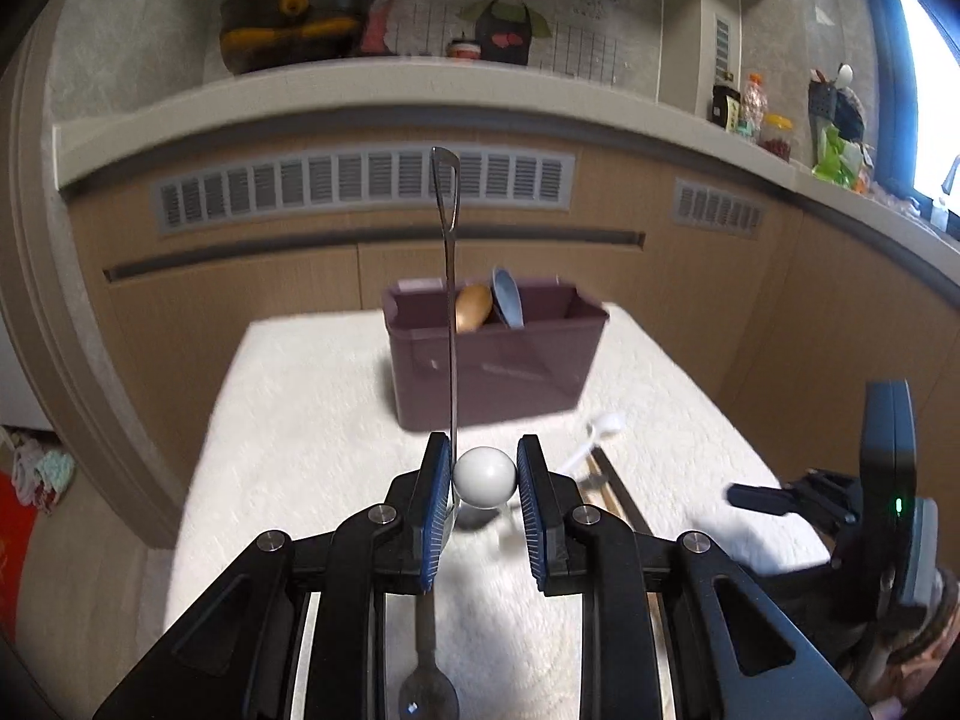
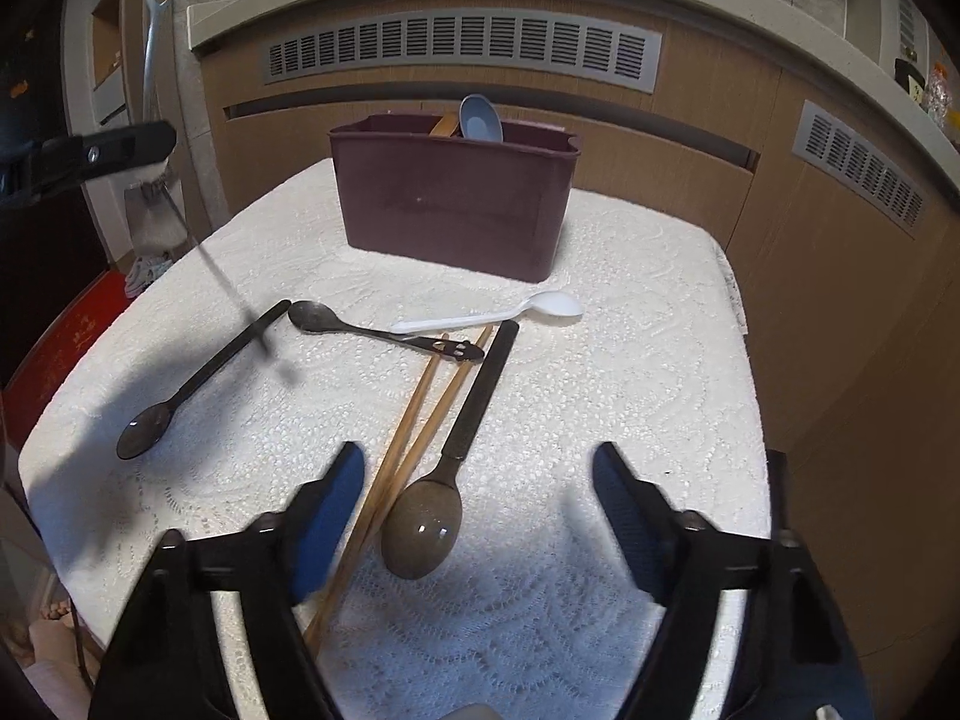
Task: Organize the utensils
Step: 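Grasp the white ball-handled spoon with the left tool while the right tool grasps a chopstick, then lift the ball-handled spoon and chopstick up over the maroon caddy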
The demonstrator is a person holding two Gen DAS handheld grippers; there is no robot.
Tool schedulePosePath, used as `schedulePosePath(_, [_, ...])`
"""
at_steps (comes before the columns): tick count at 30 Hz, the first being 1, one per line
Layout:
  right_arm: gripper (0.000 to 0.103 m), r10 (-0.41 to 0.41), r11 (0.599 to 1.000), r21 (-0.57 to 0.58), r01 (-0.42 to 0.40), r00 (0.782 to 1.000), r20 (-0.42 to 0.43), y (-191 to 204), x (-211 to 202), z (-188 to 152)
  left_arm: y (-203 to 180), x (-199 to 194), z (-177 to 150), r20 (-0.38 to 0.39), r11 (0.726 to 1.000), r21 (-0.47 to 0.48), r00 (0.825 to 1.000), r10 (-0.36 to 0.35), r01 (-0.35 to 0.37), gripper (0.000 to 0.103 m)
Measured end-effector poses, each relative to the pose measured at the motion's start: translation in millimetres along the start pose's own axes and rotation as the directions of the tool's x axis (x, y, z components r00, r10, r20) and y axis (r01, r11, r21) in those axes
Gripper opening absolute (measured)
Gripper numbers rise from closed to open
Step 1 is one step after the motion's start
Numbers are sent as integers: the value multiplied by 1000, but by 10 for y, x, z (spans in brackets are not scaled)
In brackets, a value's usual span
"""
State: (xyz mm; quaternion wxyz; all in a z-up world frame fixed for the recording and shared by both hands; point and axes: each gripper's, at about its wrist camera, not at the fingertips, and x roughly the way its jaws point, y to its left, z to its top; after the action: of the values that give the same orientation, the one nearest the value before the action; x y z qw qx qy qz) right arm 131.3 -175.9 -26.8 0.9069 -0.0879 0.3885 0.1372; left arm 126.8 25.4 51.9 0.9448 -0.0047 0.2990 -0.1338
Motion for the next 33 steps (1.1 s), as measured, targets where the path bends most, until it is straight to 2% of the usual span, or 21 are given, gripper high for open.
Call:
schedulePosePath(2, [44,25,1000,4,-25,999,-34,23,73,34,22,86,-63,-31,1000,-15,999,-6,6,23])
schedulePosePath(6, [44,42,999,-11,-43,998,-42,123,153,91,96,174,-142,-58,998,-56,998,-24,20,23])
schedulePosePath(11, [44,63,996,-51,-67,996,-68,227,209,54,127,100,-88,-27,998,-61,999,-28,26,23])
schedulePosePath(14, [34,85,995,-37,-88,993,-83,215,227,39,123,73,-70,-17,998,-52,999,-30,29,19])
schedulePosePath(20, [33,110,994,8,-110,987,-119,190,374,108,175,97,-127,-39,998,-53,999,-25,23,18])
schedulePosePath(23, [28,115,993,22,-113,982,-149,228,513,194,237,140,-230,-82,999,-49,996,-20,16,19])
schedulePosePath(25, [24,82,997,16,-80,976,-203,268,660,221,271,182,-304,-122,999,-47,992,-30,24,19])
schedulePosePath(27, [11,53,998,-8,-56,979,-199,310,690,228,268,224,-378,-165,999,-32,985,-49,44,21])
schedulePosePath(29, [5,52,997,-37,-60,978,-200,345,639,226,232,261,-475,-218,998,0,974,-60,61,21])
schedulePosePath(31, [4,63,997,-38,-72,979,-192,316,546,204,208,227,-594,-247,997,24,967,-59,67,23])
schedulePosePath(33, [4,70,997,-16,-74,982,-178,241,429,173,248,157,-742,-262,997,22,963,-64,72,32])
